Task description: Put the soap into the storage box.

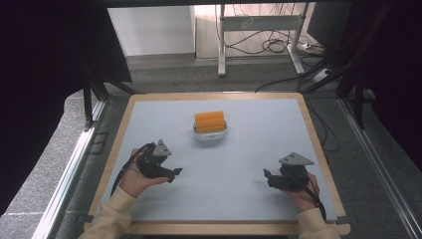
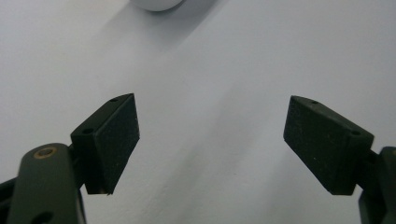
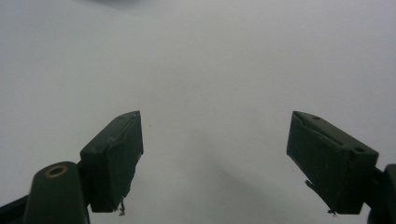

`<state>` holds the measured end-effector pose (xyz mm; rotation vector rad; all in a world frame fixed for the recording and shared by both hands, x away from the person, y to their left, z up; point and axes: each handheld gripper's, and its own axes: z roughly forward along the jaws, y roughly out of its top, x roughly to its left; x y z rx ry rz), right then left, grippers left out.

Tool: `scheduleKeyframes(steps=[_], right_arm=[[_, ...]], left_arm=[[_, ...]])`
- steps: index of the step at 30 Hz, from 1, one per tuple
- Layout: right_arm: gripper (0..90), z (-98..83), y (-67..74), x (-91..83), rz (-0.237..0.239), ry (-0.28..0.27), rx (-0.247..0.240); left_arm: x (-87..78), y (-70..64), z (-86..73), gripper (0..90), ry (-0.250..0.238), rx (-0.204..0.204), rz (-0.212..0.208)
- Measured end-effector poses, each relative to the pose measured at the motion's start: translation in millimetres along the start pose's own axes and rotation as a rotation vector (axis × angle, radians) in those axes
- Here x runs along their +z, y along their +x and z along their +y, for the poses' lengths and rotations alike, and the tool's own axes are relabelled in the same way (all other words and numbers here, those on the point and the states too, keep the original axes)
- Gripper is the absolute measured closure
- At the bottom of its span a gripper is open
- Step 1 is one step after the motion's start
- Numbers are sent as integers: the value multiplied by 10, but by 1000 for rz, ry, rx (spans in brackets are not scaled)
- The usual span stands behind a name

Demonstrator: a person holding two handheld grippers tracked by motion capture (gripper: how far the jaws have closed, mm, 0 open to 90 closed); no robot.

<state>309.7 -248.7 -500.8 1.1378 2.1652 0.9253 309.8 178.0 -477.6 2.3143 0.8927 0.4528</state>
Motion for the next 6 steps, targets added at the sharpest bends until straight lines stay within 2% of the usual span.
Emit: scheduleKeyframes(steps=[6], right_arm=[[189, -7, -10, 10, 3, -5, -4]], left_arm=[[-27, 26, -29, 178, 1, -9, 6]])
